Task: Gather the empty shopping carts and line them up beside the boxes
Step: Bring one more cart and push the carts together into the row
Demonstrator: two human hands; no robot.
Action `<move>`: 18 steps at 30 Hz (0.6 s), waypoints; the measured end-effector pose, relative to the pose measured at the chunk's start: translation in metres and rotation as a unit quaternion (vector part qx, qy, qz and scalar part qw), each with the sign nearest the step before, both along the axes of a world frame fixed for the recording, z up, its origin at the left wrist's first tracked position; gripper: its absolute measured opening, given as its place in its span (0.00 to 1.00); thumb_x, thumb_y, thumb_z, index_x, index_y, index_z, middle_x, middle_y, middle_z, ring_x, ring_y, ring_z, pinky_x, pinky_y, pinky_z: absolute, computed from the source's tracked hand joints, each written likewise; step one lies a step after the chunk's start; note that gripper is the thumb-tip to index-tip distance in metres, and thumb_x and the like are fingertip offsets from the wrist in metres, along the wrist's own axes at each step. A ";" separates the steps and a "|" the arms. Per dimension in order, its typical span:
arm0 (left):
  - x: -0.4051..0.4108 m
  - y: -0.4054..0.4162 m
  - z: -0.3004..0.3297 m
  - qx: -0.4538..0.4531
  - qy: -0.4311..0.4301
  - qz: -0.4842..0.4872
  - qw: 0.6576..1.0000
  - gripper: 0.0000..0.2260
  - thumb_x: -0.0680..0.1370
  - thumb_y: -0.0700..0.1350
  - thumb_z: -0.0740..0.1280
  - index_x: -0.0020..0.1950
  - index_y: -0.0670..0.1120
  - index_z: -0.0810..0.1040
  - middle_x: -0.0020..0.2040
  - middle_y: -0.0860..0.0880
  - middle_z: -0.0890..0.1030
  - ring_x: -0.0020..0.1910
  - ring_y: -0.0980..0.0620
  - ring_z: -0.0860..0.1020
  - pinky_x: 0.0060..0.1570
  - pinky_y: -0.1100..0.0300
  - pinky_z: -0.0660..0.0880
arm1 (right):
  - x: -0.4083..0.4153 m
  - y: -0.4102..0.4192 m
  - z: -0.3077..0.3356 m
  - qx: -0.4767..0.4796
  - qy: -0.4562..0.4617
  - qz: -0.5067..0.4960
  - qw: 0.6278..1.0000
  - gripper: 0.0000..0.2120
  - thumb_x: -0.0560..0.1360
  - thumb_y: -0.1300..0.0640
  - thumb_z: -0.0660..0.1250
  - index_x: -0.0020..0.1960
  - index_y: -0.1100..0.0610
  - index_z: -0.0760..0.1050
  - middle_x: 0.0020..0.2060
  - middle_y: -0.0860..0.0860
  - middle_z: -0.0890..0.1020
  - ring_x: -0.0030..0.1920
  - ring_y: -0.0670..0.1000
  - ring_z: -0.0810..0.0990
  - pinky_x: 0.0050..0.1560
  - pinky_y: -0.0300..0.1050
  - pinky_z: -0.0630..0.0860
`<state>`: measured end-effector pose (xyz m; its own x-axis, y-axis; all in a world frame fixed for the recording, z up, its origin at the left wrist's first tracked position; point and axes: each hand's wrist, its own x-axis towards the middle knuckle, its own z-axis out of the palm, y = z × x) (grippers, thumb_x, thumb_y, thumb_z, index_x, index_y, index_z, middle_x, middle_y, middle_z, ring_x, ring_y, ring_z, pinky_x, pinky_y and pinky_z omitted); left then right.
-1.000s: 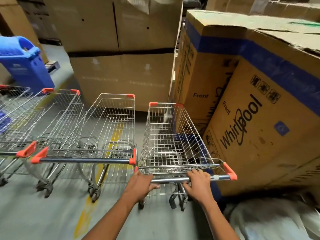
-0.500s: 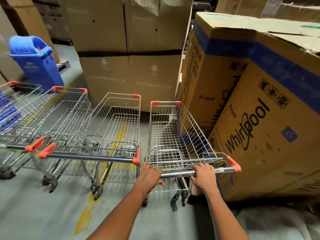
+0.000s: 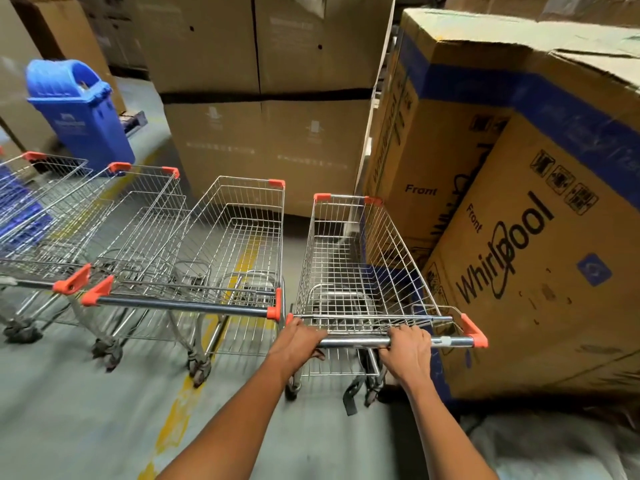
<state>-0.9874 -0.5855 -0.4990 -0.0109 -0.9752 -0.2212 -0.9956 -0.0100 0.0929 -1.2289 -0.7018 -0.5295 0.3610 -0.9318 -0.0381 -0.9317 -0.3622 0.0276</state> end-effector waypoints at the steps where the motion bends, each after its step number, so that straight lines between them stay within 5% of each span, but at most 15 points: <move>1: 0.000 0.001 0.001 -0.016 0.001 0.002 1.000 0.08 0.79 0.49 0.71 0.51 0.50 0.73 0.40 0.52 0.76 0.48 0.47 0.76 0.72 0.43 0.64 | 0.000 -0.001 -0.001 0.002 0.006 -0.001 1.000 0.03 0.68 0.48 0.69 0.39 0.47 0.78 0.33 0.43 0.73 0.40 0.50 0.70 0.51 0.50 0.69; 4: -0.003 0.005 0.006 -0.035 0.120 0.107 0.986 0.14 0.79 0.55 0.70 0.57 0.48 0.74 0.56 0.49 0.72 0.61 0.46 0.71 0.67 0.46 0.68 | 0.002 -0.003 0.000 0.009 0.026 0.000 1.000 0.06 0.69 0.46 0.68 0.37 0.47 0.77 0.32 0.44 0.74 0.39 0.50 0.71 0.50 0.50 0.69; 6: 0.005 0.004 0.007 -0.037 0.050 0.140 0.988 0.35 0.68 0.71 0.71 0.68 0.54 0.70 0.69 0.46 0.64 0.72 0.44 0.63 0.72 0.38 0.62 | 0.005 -0.004 0.003 0.025 0.053 -0.001 0.998 0.09 0.70 0.44 0.68 0.36 0.48 0.75 0.32 0.44 0.75 0.38 0.50 0.72 0.49 0.50 0.68; 8: 0.020 0.004 0.003 0.022 0.011 0.184 0.983 0.60 0.54 0.84 0.62 0.79 0.57 0.55 0.81 0.42 0.48 0.81 0.38 0.48 0.72 0.25 0.49 | 0.007 -0.005 0.006 0.041 0.073 0.003 0.996 0.13 0.71 0.39 0.68 0.37 0.48 0.74 0.32 0.44 0.76 0.38 0.49 0.73 0.49 0.50 0.67; 10: 0.038 0.005 0.003 0.071 0.013 0.208 0.975 0.71 0.48 0.88 0.57 0.83 0.53 0.42 0.82 0.40 0.39 0.81 0.36 0.40 0.68 0.21 0.43 | 0.008 -0.007 0.012 0.044 0.076 0.011 0.996 0.15 0.72 0.37 0.68 0.38 0.48 0.73 0.31 0.43 0.75 0.38 0.48 0.74 0.50 0.51 0.66; 18: 0.058 0.012 0.005 0.082 -0.052 0.160 0.982 0.61 0.54 0.89 0.53 0.82 0.63 0.46 0.82 0.40 0.55 0.80 0.39 0.55 0.70 0.23 0.53 | 0.013 -0.002 0.021 0.055 0.056 -0.010 0.997 0.08 0.72 0.48 0.69 0.38 0.49 0.72 0.31 0.44 0.76 0.35 0.47 0.74 0.50 0.49 0.68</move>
